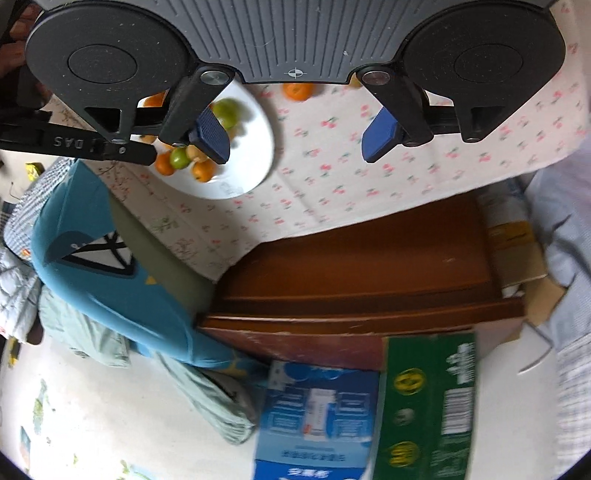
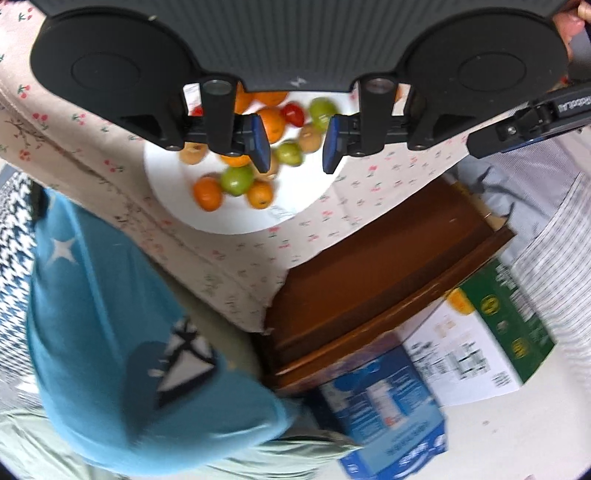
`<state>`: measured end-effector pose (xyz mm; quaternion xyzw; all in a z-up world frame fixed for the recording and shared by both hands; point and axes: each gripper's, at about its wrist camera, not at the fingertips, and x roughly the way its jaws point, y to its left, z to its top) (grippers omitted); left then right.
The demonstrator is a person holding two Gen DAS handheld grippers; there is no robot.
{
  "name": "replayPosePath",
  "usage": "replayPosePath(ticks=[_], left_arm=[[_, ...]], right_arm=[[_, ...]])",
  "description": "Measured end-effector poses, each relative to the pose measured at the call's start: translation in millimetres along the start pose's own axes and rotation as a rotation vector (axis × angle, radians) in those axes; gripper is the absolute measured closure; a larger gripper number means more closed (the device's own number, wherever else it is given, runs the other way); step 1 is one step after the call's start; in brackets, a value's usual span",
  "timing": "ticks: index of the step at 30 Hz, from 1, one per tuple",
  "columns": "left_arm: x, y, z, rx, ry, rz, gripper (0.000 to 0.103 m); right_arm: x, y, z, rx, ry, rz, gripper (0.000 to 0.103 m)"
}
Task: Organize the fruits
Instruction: 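Move both open tools back toward the last orange and tan fruit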
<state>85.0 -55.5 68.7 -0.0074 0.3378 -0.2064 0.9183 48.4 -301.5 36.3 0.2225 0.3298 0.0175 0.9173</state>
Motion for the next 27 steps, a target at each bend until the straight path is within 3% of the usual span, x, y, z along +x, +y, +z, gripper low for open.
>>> replayPosePath(ticks=[5,18,21,27], left_arm=[[-10,17,-8,-0.023,0.022,0.055,0.024],[-21,35,-25,-0.025,0.080,0.111,0.023],[-20,39,-27,-0.039,0.087,0.123,0.016],[-16,47,-29,-0.046,0.105,0.175,0.016]], right_arm=[[0,22,-11,-0.060,0.023,0.041,0.070],[7,58,-33,-0.124,0.093,0.104,0.070],[12,66,-37,-0.146,0.103,0.112,0.070],[31,73,-49,-0.182,0.139,0.127,0.070]])
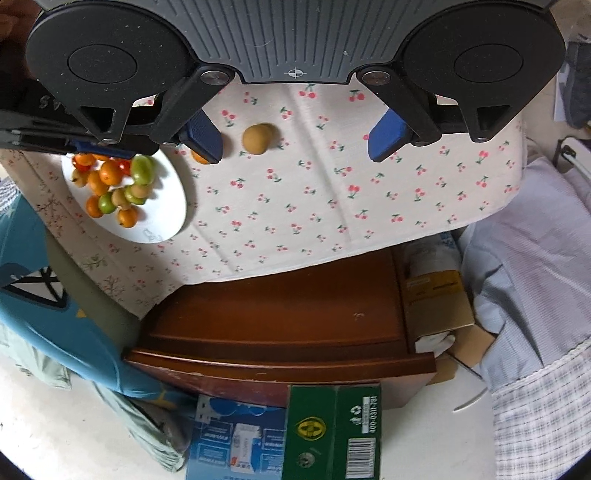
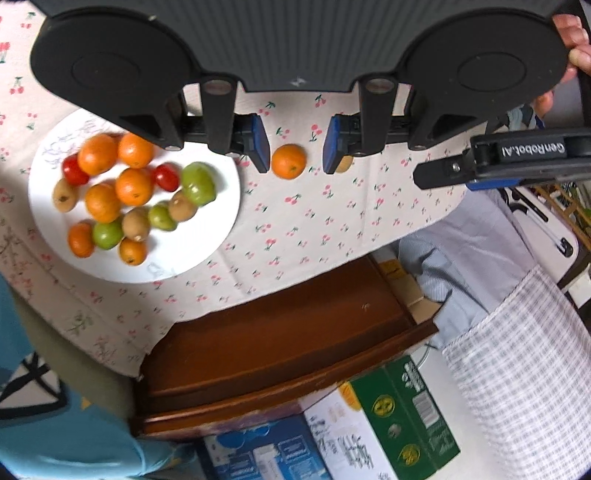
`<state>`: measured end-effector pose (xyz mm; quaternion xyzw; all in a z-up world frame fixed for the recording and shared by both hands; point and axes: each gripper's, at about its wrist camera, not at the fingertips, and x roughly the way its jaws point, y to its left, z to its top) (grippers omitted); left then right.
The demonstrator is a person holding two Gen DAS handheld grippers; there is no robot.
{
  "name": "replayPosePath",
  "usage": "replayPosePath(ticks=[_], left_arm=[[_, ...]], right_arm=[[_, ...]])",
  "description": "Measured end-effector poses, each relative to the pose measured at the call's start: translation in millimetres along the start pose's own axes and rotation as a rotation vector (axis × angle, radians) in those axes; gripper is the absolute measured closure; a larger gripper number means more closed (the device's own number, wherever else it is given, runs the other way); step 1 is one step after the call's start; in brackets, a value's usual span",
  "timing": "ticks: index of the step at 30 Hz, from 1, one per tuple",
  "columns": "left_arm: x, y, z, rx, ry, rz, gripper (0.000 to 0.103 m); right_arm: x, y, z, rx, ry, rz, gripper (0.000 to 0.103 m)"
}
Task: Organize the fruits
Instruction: 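Move both open tools back toward the last orange and tan fruit, then grasp the orange with the right tool while the left tool grasps the tan fruit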
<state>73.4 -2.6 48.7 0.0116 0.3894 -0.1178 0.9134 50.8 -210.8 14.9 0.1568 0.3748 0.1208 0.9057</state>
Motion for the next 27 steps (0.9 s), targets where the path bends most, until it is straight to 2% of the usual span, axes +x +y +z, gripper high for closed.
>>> replayPosePath(ticks=[6,16,23,27], left_arm=[[7,13,0,-0.077,0.033,0.030,0.016],[15,22,-1,-0.120,0.061,0.049,0.016],[23,21,-4,-0.127,0.087,0.038,0.016],[30,15,-6,-0.097,0.097,0.043,0.016]], right_arm=[[23,7,-5,-0.064,0.011,-0.002,0.070],[58,5,-9,-0.089,0.048,-0.043,0.070],[69,7,-9,-0.113,0.053,-0.073,0.070],[74,11,-12,-0.149,0.048,-0.091,0.070]])
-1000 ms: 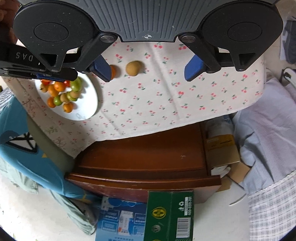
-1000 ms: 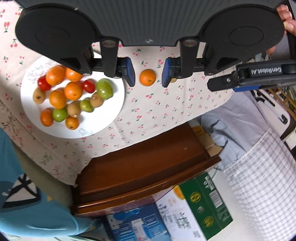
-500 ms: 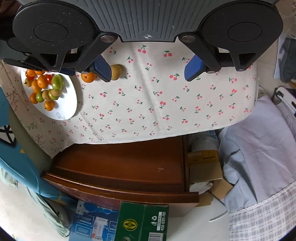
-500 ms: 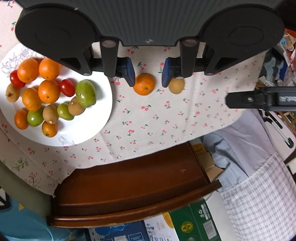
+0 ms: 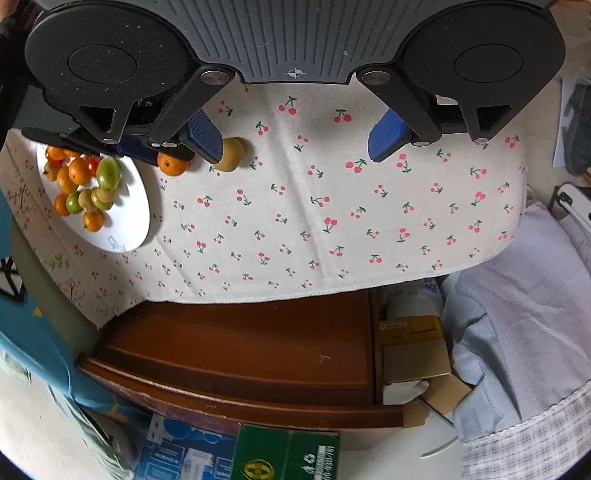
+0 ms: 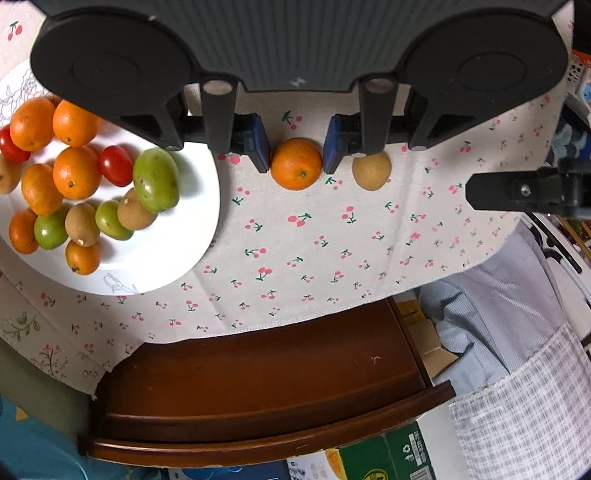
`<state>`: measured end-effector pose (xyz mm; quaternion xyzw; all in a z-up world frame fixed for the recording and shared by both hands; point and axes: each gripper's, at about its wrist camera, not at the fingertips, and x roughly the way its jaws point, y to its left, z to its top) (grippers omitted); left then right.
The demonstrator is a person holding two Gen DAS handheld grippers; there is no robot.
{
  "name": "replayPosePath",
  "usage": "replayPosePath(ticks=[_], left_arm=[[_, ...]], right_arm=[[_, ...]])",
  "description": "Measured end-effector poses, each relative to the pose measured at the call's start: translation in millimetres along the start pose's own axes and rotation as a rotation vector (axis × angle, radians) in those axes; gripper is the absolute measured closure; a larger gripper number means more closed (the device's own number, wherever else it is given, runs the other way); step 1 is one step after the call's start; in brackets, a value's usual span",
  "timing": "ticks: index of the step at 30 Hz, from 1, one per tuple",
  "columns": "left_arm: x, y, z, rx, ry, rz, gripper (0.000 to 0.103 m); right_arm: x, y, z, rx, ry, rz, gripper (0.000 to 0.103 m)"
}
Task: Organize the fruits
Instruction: 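Grasp the orange with the right tool while the left tool grasps the tan fruit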
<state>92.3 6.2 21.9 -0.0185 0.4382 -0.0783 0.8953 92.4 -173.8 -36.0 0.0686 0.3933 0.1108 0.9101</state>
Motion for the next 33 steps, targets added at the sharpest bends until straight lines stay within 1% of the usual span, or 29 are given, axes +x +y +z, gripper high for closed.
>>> replayPosePath(ticks=[4,9,14,21,23,28,31,33], left_arm=[[7,-8,-3,0.038,0.009,0.000,0.016],[17,-16,-8,0.087,0.013,0.004,0.016],[26,-24,-11,0.099,0.012,-0.033,0.017],[33,-34,-12,0.110,-0.019,-0.084,0.018],[36,-38,-12,0.115,-0.024,-0.087,0.019],[45,-43,-13,0.132,-0.023,-0.092,0.027],[52,-46,-14,0.145,-0.016,-0.084,0.038],[58,-49,-15,0.150,0.003,-0.087,0.049]], right_arm=[[-1,0,-1,-0.014,0.000,-0.002,0.072],[-14,-1,1,-0.026,-0.009,0.006,0.073],[-28,-11,4,0.008,-0.025,-0.001,0.073],[-43,-24,7,0.043,-0.058,-0.005,0.073],[-44,-27,8,0.060,-0.060,-0.001,0.073],[-48,-33,7,0.077,-0.069,-0.013,0.073],[-49,-36,8,0.089,-0.070,-0.008,0.073],[-49,-37,7,0.093,-0.069,-0.009,0.073]])
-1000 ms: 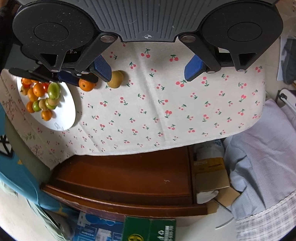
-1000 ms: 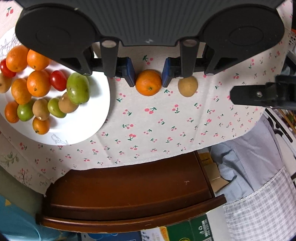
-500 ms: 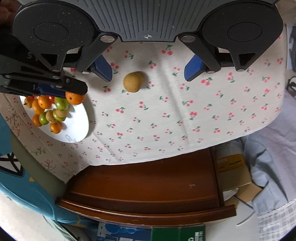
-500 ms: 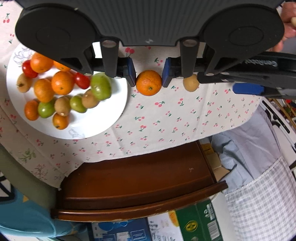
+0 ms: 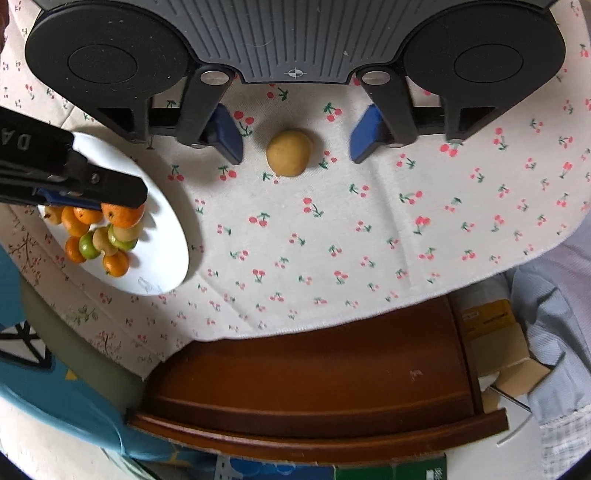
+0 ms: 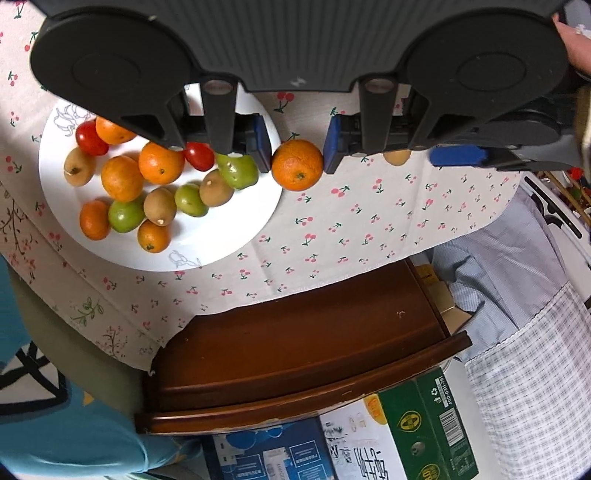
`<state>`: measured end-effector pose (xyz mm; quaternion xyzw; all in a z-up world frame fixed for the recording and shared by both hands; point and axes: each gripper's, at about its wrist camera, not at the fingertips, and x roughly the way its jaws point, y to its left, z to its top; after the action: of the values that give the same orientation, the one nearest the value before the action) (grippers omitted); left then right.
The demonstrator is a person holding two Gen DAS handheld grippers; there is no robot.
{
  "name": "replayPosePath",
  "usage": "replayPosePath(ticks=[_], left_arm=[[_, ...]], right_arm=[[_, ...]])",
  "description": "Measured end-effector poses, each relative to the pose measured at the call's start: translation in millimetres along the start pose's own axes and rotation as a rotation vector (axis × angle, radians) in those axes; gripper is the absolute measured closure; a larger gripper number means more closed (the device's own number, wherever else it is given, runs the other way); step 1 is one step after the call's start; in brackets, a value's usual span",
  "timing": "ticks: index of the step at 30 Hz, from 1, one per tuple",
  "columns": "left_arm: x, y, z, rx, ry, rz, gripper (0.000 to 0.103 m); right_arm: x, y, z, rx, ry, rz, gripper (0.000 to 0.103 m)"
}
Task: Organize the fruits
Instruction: 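Grasp the orange with the right tool while the left tool grasps the tan fruit, then lift the orange and tan fruit and carry both over the plate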
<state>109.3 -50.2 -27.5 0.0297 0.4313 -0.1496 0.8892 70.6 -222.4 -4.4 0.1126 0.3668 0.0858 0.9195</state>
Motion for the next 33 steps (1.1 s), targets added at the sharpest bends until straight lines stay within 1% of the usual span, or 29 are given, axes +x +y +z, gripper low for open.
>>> replayPosePath(ticks=[2,4,6,7,11,21,28,33], left_arm=[[4,-3,-1,0.007,0.006,-0.001,0.055],[4,-5,-1,0.021,0.002,-0.005,0.068],[4,-6,0,0.023,0.002,-0.013,0.076],[3,-6,0,0.021,0.001,-0.013,0.078],[-2,-3,1,0.004,-0.009,-0.021,0.078],[-25,-2,11,-0.021,-0.077,-0.050,0.078],[-43,-11,24,0.007,-0.142,-0.076,0.078],[-53,-17,34,0.030,-0.187,-0.093,0.078]], right_arm=[[0,-1,0,0.001,0.001,0.001,0.073],[-1,-1,0,0.002,0.001,0.001,0.073],[-1,-1,0,0.004,0.004,0.000,0.073],[-1,-2,0,0.006,0.005,0.000,0.073],[-1,-2,-1,0.003,0.008,0.001,0.073],[-11,-5,2,0.015,-0.011,0.001,0.073],[-32,-8,13,0.020,-0.056,0.000,0.073],[-54,-19,28,0.022,-0.104,-0.019,0.073]])
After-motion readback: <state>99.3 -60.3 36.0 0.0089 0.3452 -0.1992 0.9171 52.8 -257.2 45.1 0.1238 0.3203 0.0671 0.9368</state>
